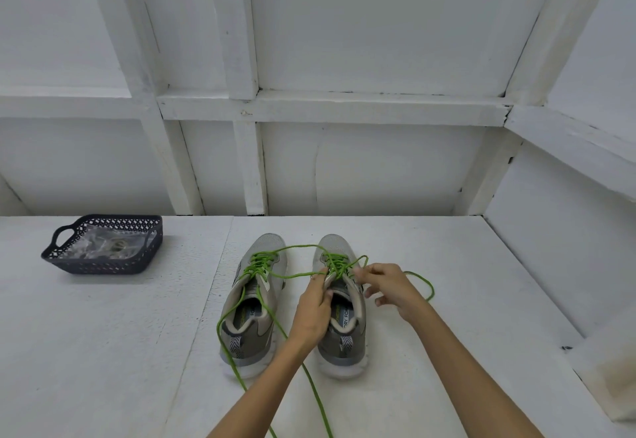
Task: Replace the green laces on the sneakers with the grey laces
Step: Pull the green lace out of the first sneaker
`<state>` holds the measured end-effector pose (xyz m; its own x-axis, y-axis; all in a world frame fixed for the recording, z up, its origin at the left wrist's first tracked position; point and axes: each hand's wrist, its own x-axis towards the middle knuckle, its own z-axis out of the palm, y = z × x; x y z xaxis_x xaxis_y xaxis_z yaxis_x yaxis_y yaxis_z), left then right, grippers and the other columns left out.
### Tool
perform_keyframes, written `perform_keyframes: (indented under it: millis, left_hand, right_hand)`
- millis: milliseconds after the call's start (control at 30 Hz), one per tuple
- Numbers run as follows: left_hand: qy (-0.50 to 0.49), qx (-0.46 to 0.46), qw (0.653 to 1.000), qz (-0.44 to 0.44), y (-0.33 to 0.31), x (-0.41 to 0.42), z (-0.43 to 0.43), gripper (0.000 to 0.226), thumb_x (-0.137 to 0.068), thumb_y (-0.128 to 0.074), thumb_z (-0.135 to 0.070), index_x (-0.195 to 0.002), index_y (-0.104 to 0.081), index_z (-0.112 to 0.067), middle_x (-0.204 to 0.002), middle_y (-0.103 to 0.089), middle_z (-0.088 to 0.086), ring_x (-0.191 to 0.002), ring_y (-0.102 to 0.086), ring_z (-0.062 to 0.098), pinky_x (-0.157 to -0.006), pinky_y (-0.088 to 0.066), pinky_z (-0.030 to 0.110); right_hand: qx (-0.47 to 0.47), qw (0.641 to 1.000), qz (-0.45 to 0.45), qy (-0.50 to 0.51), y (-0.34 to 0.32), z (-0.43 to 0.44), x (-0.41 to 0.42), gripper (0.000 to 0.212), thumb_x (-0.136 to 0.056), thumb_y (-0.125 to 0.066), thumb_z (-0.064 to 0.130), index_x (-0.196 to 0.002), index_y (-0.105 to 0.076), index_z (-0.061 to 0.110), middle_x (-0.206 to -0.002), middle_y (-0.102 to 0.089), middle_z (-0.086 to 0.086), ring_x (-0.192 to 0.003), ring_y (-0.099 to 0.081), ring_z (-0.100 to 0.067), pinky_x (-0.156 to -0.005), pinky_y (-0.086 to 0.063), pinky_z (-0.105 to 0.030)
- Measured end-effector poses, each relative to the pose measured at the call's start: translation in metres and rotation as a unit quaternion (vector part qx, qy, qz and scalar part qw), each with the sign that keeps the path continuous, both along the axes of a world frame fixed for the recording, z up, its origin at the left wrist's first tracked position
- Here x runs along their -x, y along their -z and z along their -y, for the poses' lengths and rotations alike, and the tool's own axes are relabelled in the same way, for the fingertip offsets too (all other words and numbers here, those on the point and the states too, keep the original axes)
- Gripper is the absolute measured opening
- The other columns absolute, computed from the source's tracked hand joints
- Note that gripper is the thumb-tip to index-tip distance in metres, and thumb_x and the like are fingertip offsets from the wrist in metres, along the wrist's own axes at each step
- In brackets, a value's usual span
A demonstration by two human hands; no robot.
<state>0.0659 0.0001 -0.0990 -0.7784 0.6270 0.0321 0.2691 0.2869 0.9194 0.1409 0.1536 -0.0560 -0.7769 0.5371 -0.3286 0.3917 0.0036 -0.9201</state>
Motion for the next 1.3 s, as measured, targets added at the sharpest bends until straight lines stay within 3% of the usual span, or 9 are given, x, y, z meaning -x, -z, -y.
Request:
perform_keyframes:
  millis: [133, 267, 400, 533, 700, 867, 1067, 1200, 1300]
  left_hand:
    - [0.002, 0.0, 1.0, -0.002, -0.001, 0.0, 0.0, 0.048, -0.099, -0.042, -0.002, -0.145, -0.036, -0.013, -0.146, -0.043, 0.004, -0.137, -0.038, 0.018, -0.103, -0.025, 0.013]
    - [-0.004, 0.003, 1.0, -0.005, -0.002, -0.001, 0.0, 0.047, -0.1, -0.042, -0.002, -0.145, -0.036, -0.01, -0.147, -0.042, 0.005, -0.138, -0.036, 0.02, -0.1, -0.022, 0.01]
    - [-0.006, 0.004, 1.0, -0.003, -0.003, -0.001, 0.0, 0.045, -0.099, -0.043, -0.002, -0.144, -0.038, -0.01, -0.143, -0.046, 0.006, -0.134, -0.04, 0.02, -0.094, -0.024, 0.008]
    - [-0.007, 0.005, 1.0, 0.005, -0.004, -0.001, 0.002, 0.046, -0.099, -0.043, -0.002, -0.145, -0.036, -0.009, -0.144, -0.045, 0.004, -0.133, -0.038, 0.013, -0.097, -0.023, 0.007]
    - [0.002, 0.006, 1.0, 0.008, -0.005, -0.003, 0.002, 0.047, -0.1, -0.04, -0.002, -0.146, -0.034, -0.009, -0.144, -0.043, 0.0, -0.135, -0.035, 0.01, -0.098, -0.024, 0.008]
    - [-0.002, 0.003, 1.0, 0.005, -0.005, -0.002, 0.002, 0.048, -0.098, -0.042, 0.001, -0.145, -0.036, -0.01, -0.139, -0.043, -0.003, -0.128, -0.037, 0.006, -0.096, -0.025, 0.007]
    - [0.005, 0.014, 1.0, 0.012, -0.003, -0.002, 0.002, 0.048, -0.101, -0.042, -0.006, -0.147, -0.033, -0.014, -0.147, -0.039, -0.003, -0.137, -0.031, 0.008, -0.108, -0.027, 0.021]
    - [-0.009, 0.013, 1.0, 0.013, 0.0, -0.001, 0.001, 0.049, -0.099, -0.043, -0.004, -0.146, -0.035, -0.014, -0.148, -0.042, 0.002, -0.135, -0.037, 0.012, -0.101, -0.029, 0.016]
    - [-0.003, 0.009, 1.0, 0.009, 0.001, 0.0, 0.0, 0.048, -0.1, -0.042, -0.004, -0.146, -0.034, -0.014, -0.145, -0.044, 0.001, -0.129, -0.039, 0.007, -0.096, -0.027, 0.012]
  right_hand:
    - [-0.024, 0.999, -0.035, 0.023, 0.004, 0.006, 0.002, 0.018, -0.084, -0.075, 0.02, -0.073, -0.066, 0.008, -0.062, -0.057, 0.0, -0.055, -0.05, -0.012, -0.043, -0.032, -0.02]
    - [0.112, 0.968, -0.097, 0.202, 0.001, 0.002, 0.002, 0.015, -0.088, -0.07, 0.019, -0.084, -0.063, 0.007, -0.079, -0.06, -0.005, -0.053, -0.05, -0.015, -0.045, -0.034, -0.023]
    - [0.063, 0.996, 0.003, 0.07, -0.004, 0.012, -0.001, 0.024, -0.081, -0.077, 0.032, -0.086, -0.069, 0.01, -0.073, -0.065, 0.001, -0.056, -0.053, -0.011, -0.048, -0.038, -0.022]
    - [0.026, 0.999, -0.031, 0.033, 0.0, 0.011, 0.001, 0.014, -0.082, -0.077, 0.019, -0.078, -0.068, 0.008, -0.067, -0.059, -0.001, -0.055, -0.049, -0.011, -0.045, -0.031, -0.021]
    - [0.124, 0.962, -0.096, 0.225, 0.0, -0.003, 0.004, 0.011, -0.09, -0.067, 0.015, -0.084, -0.063, 0.008, -0.083, -0.06, -0.004, -0.056, -0.05, -0.014, -0.046, -0.036, -0.024]
    - [0.07, 0.997, -0.013, 0.01, 0.002, 0.012, 0.001, 0.02, -0.082, -0.076, 0.026, -0.087, -0.069, 0.008, -0.076, -0.062, -0.005, -0.061, -0.052, -0.013, -0.047, -0.038, -0.021]
    - [0.09, 0.967, -0.094, 0.218, 0.008, 0.003, 0.007, 0.013, -0.092, -0.064, 0.015, -0.083, -0.064, 0.007, -0.078, -0.059, -0.006, -0.055, -0.048, -0.014, -0.042, -0.034, -0.022]
    - [0.058, 0.997, -0.033, 0.045, 0.007, 0.013, 0.004, 0.013, -0.085, -0.074, 0.023, -0.083, -0.071, 0.01, -0.071, -0.062, -0.001, -0.06, -0.05, -0.014, -0.045, -0.035, -0.022]
    - [0.031, 0.996, -0.057, 0.068, 0.008, 0.013, 0.006, 0.012, -0.086, -0.072, 0.014, -0.076, -0.068, 0.008, -0.065, -0.059, -0.003, -0.057, -0.049, -0.014, -0.043, -0.033, -0.021]
